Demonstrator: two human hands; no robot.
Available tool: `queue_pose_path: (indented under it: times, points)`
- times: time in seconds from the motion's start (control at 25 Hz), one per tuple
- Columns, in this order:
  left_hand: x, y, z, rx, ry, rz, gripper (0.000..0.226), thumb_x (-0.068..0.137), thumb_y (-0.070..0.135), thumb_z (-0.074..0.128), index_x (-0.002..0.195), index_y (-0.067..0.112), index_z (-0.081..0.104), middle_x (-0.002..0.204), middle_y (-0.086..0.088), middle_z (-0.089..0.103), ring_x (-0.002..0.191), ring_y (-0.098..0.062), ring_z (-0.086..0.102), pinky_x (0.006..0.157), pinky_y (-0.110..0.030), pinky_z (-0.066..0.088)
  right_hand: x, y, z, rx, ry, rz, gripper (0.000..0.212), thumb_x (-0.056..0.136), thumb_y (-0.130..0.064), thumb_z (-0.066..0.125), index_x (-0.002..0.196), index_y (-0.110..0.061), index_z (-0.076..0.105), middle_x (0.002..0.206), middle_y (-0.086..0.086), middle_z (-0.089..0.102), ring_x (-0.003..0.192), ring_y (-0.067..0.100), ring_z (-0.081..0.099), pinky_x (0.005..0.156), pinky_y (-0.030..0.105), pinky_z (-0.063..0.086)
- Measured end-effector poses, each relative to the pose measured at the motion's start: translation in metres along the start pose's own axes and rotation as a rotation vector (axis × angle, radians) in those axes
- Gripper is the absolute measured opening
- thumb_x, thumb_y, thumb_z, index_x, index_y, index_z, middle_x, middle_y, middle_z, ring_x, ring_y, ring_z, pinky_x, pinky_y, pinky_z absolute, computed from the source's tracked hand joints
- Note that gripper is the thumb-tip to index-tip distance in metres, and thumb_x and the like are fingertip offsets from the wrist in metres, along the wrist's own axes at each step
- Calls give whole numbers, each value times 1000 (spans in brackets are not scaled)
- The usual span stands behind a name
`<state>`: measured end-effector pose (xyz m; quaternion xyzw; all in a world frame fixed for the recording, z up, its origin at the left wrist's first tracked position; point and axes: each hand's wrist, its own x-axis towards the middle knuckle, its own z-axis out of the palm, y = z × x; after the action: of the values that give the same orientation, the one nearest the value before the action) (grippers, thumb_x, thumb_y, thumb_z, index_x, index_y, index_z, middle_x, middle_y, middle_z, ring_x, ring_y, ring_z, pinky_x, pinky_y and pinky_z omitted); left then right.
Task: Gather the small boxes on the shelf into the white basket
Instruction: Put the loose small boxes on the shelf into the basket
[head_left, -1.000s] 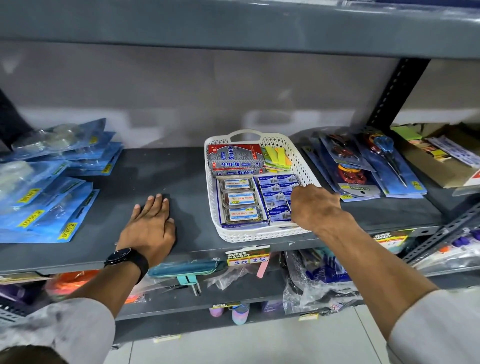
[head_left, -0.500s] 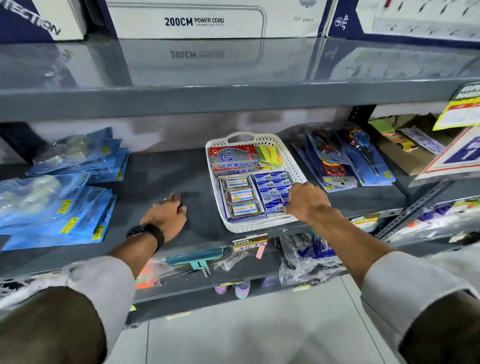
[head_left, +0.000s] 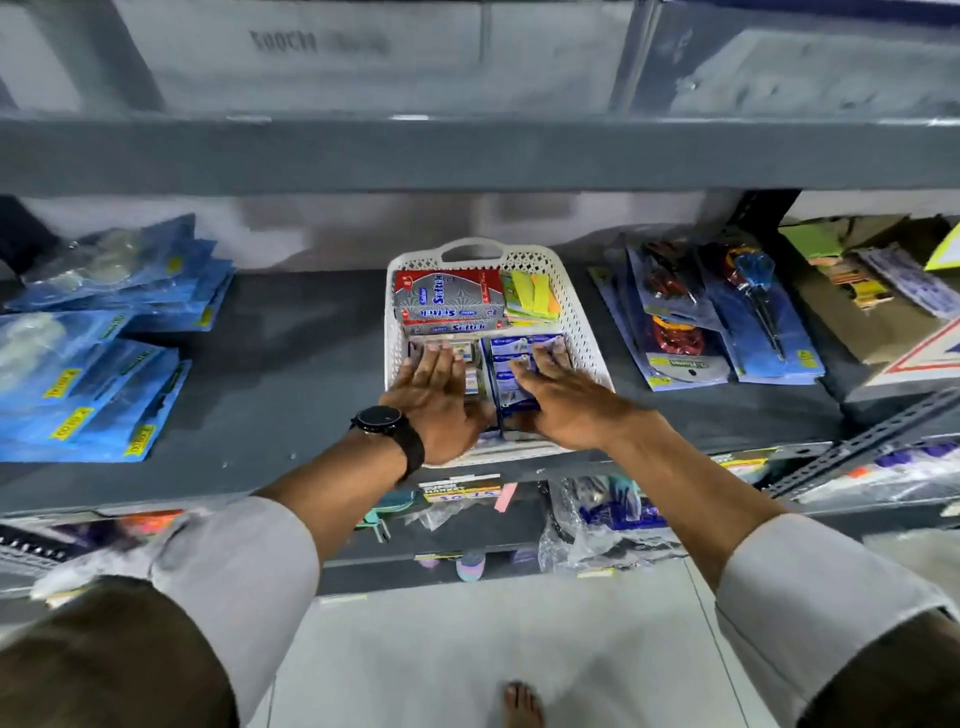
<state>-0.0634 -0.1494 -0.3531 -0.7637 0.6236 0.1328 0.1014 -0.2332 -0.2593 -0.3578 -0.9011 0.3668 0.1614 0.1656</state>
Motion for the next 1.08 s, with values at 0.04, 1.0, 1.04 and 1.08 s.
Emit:
queue_pose_path:
  times: [0.04,1.0,1.04,1.08]
  points:
    - [5,0,2,3,-41,-16,85,96,64,11,158,8,-4,169,-12,-11,156,-28,-12,127,-49,-2,2,1,2,-9,-37,-3,77,97,-30,40,162,-30,-1,169,6,-21,156,31,-17,126,52,3]
    - [21,9,10,-103,-100,-134,76,101,51,21,158,11,-10,167,-10,-19,154,-29,-19,127,-48,0,20,3,-2,34,-109,14,87,90,-3,31,159,-31,-15,163,3,-35,151,31,-30,121,49,-15]
    - [23,11,8,-113,-129,-145,78,100,52,22,158,12,-10,167,-10,-19,154,-29,-19,127,-48,-1,18,3,-4,30,-111,19,86,92,-3,32,159,-30,-14,163,4,-34,151,32,-29,121,49,-15]
    - [20,12,-1,-124,-152,-161,79,100,53,24,158,12,-11,167,-9,-19,154,-29,-19,127,-48,-1,12,-2,-10,20,-123,21,82,96,-5,33,160,-28,-13,164,6,-32,152,33,-27,121,49,-14]
